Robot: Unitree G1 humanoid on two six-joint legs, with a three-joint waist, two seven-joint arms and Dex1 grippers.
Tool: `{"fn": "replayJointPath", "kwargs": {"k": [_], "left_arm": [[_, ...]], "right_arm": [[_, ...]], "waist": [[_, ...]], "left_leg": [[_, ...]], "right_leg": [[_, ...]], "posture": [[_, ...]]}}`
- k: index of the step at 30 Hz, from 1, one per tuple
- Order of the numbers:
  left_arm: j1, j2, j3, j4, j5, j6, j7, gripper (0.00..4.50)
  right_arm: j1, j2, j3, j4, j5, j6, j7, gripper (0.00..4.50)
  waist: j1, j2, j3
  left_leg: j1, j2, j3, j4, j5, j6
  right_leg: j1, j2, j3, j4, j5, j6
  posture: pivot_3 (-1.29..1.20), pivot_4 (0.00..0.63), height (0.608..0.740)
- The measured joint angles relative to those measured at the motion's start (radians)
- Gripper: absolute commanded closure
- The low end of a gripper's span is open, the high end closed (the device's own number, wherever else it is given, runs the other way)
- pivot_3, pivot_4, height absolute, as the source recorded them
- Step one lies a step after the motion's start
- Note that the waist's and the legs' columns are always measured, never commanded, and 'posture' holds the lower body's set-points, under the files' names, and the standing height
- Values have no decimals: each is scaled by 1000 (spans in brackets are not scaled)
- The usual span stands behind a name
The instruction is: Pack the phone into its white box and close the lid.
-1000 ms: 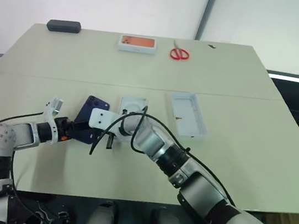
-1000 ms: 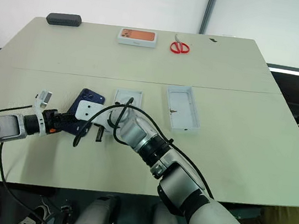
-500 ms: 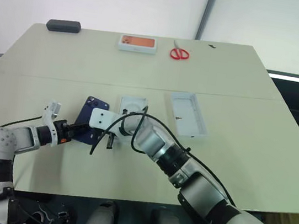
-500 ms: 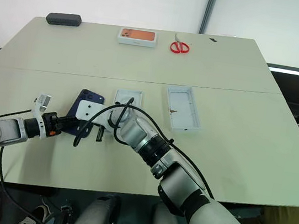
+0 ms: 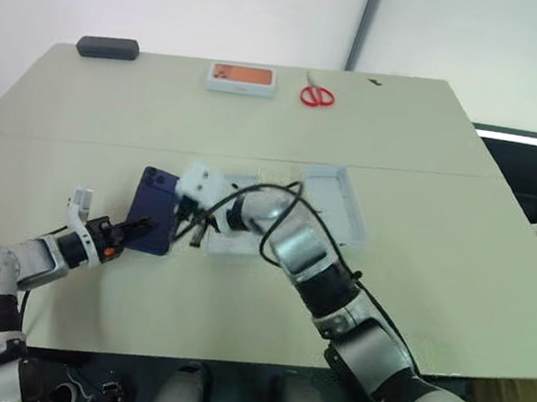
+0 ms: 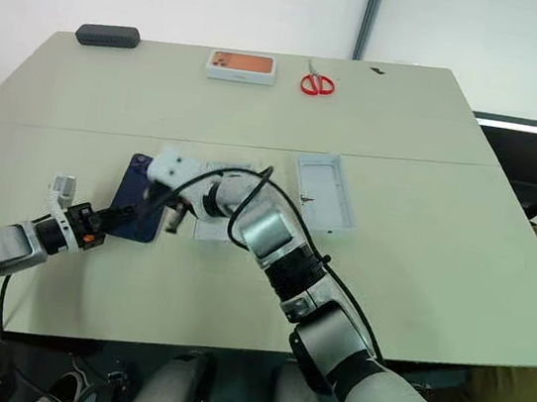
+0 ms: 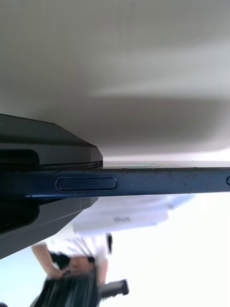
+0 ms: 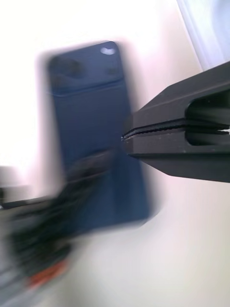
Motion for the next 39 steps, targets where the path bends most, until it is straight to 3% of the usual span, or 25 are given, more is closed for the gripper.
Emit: {"fn": "replayJointPath", "kwargs": {"k": [4, 7, 8, 13, 22, 25, 29, 39], "left_arm": [[1, -32, 23, -17, -25, -30, 14, 4500], [-4, -77, 22, -73, -29, -84, 55, 4500], [-12, -96, 23, -84, -29, -114, 81, 4500], [-132, -171, 85, -107, -72, -206, 256, 4500], [-154, -207, 28, -227, -189, -161, 361, 4500], [-132, -220, -2, -255, -223, -141, 387, 4500], [-92, -233, -34, -271, -236, -134, 405, 4500], [-55, -237, -41, -275, -272, -143, 434, 4500]], "right_arm": [[1, -53, -56, -27, 57, 16, 2, 1709], [66, -163, -52, -76, 85, 2, 50, 223], [94, -198, -49, -97, 99, 4, 74, 71], [166, -365, 26, -198, 89, -62, 158, 71], [213, -472, 176, -227, 4, -243, 212, 71], [212, -459, 196, -180, -19, -253, 195, 864], [207, -458, 201, -161, -30, -263, 190, 2869], [198, -447, 199, -134, -39, -271, 179, 2869]], "waist": [[7, -1, 1], [11, -2, 0], [13, -2, 0], [10, -7, 4], [5, -10, 5], [8, -10, 6], [9, -10, 6], [9, -10, 6]], "left_leg": [[-3, -3, 0, 1, 0, 0], [-13, -4, 0, 6, 0, 0], [-15, -5, 0, 6, 0, 0], [-16, -4, 0, 5, 0, 1], [-15, -4, 1, 7, -1, 1], [-15, -3, 1, 8, 0, 0], [-15, -4, 1, 9, 0, 0], [-14, -4, 1, 9, 0, 0]], "right_leg": [[-2, -4, -1, -1, 0, 0], [-9, -6, -2, -2, 0, 0], [-10, -7, -2, -2, 0, 0], [-11, -5, -2, -2, 0, 1], [-11, 1, -1, -1, 0, 1], [-10, 2, -1, -1, 1, 1], [-10, 1, -1, -1, 1, 1], [-9, 2, -1, -1, 1, 0]], "posture": [[0, 150, 740], [0, 150, 740], [0, 150, 740], [0, 150, 740], [0, 150, 740], [0, 150, 740], [0, 150, 740], [0, 150, 740]]}}
